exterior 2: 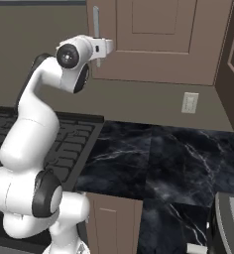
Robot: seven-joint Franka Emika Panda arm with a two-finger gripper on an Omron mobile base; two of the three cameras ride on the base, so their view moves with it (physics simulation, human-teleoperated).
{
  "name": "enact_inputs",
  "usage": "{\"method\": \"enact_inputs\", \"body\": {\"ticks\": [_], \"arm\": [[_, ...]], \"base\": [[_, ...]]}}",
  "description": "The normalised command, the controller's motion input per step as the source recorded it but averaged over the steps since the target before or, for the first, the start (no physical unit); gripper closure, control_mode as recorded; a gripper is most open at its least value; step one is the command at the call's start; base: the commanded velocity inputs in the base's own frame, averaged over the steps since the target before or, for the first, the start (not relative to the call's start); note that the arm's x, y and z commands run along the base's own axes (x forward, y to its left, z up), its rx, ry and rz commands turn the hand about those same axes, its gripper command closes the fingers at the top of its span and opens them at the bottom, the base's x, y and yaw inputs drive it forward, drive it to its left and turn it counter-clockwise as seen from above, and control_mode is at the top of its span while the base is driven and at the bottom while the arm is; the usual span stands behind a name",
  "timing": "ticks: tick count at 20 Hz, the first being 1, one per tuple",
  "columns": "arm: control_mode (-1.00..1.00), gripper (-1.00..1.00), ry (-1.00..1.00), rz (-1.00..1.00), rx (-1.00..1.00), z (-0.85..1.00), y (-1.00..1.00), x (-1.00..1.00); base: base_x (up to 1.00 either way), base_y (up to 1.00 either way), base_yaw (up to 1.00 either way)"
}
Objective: The dining table condiment station is running low on syrup bottle. Refill the condiment station by opening the cabinet and taking the syrup bottle from the cabinet and placing it on the dining table.
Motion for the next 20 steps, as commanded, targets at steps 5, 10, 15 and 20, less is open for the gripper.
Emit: {"method": "enact_inputs", "body": {"ticks": [5,10,15,20], "arm": [[-1.0,-1.0,0.03,0.0,0.0,0.0,0.0,0.38],[-1.0,1.0,0.05,0.0,0.0,0.0,0.0,0.3],[-1.0,1.0,0.08,0.0,0.0,0.0,0.0,0.31],[-1.0,1.0,0.07,0.0,0.0,0.0,0.0,0.32]], "base": [[0.0,0.0,0.0],[0.0,0.0,0.0],[0.0,0.0,0.0],[0.0,0.0,0.0]]}}
